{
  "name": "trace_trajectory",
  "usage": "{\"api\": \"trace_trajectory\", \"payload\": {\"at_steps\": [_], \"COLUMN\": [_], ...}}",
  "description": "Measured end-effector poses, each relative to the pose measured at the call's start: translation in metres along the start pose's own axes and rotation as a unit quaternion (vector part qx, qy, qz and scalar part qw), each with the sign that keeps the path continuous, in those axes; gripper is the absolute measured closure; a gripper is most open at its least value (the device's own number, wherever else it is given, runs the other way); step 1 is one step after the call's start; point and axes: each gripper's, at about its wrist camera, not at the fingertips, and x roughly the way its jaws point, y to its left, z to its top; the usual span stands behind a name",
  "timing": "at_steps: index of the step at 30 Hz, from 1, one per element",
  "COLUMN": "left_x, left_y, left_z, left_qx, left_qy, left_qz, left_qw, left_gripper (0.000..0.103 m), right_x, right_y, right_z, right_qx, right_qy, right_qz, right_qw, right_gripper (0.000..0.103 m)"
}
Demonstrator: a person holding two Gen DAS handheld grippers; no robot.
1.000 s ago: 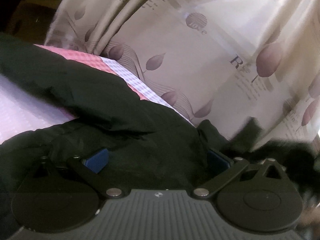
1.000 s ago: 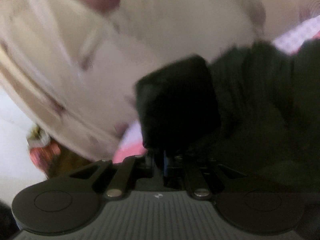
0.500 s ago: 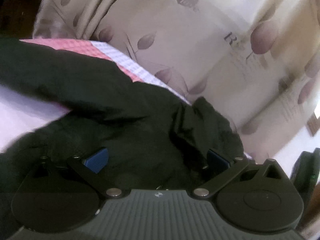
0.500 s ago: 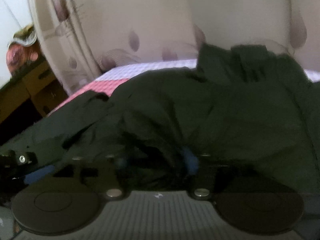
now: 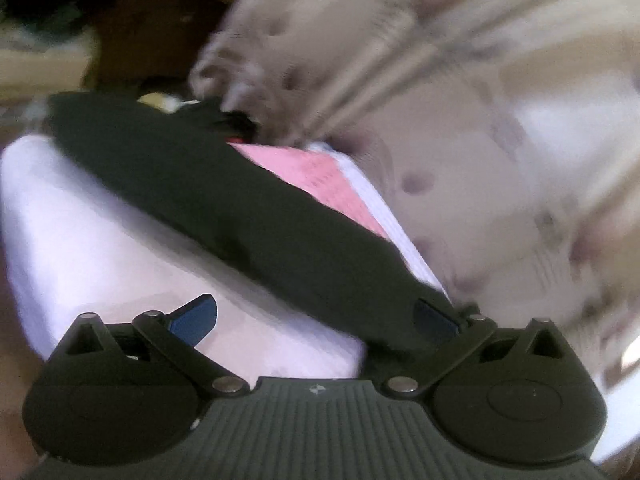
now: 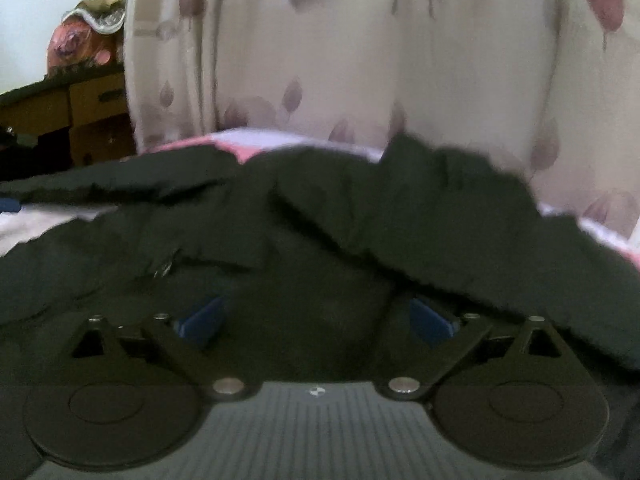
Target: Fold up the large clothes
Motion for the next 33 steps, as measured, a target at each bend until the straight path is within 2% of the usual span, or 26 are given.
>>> {"api": "trace_trajectory", "payload": {"at_steps": [2, 4, 5, 6, 9, 11, 14, 15, 16, 17, 18, 19, 21, 24, 27, 30, 33], "left_x": [0.004, 0.01, 0.012, 0.014, 0.02, 0.026, 0.03, 0.031, 0.032, 0.036, 0.041, 0.044, 0.045, 0.042, 0.035, 0.028, 0.025], "left_y": [0.026, 0.055, 0.066, 0.07, 0.067, 0.068, 0.063, 0.06, 0.055, 0.053, 0.052, 0.053, 0.05, 0.024, -0.023, -0.086, -0.163], "left_z": [0.016, 0.028, 0.033, 0.039, 0.054, 0.061, 0.07, 0.072, 0.072, 0.073, 0.076, 0.079, 0.083, 0.091, 0.096, 0.094, 0.078], "left_qx": [-0.056, -0.129, -0.158, -0.17, -0.152, -0.157, -0.151, -0.137, -0.123, -0.112, -0.106, -0.104, -0.101, -0.065, -0.028, 0.021, 0.08], "left_qy": [-0.006, -0.002, -0.009, -0.016, -0.028, -0.036, -0.066, -0.075, -0.084, -0.088, -0.084, -0.083, -0.097, -0.124, -0.148, -0.162, -0.155], "left_qz": [-0.008, -0.028, -0.05, -0.053, -0.034, -0.033, -0.01, 0.001, 0.012, 0.011, 0.013, 0.024, 0.031, 0.026, -0.006, -0.054, -0.119], "left_qw": [0.9984, 0.9912, 0.9861, 0.984, 0.9875, 0.9864, 0.9864, 0.9877, 0.9888, 0.9897, 0.9907, 0.9908, 0.9897, 0.9898, 0.9886, 0.9851, 0.9774], "left_gripper": [0.001, 0.001, 0.001, 0.001, 0.001, 0.001, 0.007, 0.015, 0.037, 0.055, 0.083, 0.087, 0.087, 0.087, 0.087, 0.087, 0.087], "right_x": [0.001, 0.001, 0.001, 0.002, 0.0, -0.001, -0.002, -0.003, -0.003, -0.004, -0.005, -0.005, -0.008, -0.008, -0.01, -0.017, -0.025], "right_y": [0.003, 0.003, 0.003, 0.003, 0.003, 0.005, 0.003, 0.001, -0.001, -0.004, -0.007, -0.01, -0.019, -0.035, -0.058, -0.081, -0.093], "right_z": [-0.002, -0.003, -0.004, -0.004, -0.005, -0.005, -0.006, -0.006, -0.006, -0.007, -0.007, -0.007, -0.008, -0.009, -0.014, -0.024, -0.032], "right_qx": [-0.005, -0.006, -0.005, -0.004, -0.001, -0.001, 0.008, 0.012, 0.019, 0.028, 0.037, 0.048, 0.074, 0.12, 0.19, 0.267, 0.314], "right_qy": [-0.001, 0.001, 0.0, -0.001, -0.004, -0.009, -0.011, -0.012, -0.013, -0.014, -0.016, -0.018, -0.024, -0.025, -0.035, -0.063, -0.091], "right_qz": [0.002, 0.004, 0.004, 0.004, -0.003, -0.017, -0.031, -0.034, -0.04, -0.045, -0.045, -0.042, -0.034, -0.005, 0.016, 0.028, -0.003], "right_qw": [1.0, 1.0, 1.0, 1.0, 1.0, 1.0, 0.999, 0.999, 0.999, 0.998, 0.998, 0.998, 0.996, 0.992, 0.981, 0.961, 0.945], "right_gripper": [0.002, 0.002, 0.002, 0.002, 0.001, 0.0, 0.0, 0.0, 0.0, 0.0, 0.0, 0.0, 0.0, 0.0, 0.0, 0.0, 0.0]}}
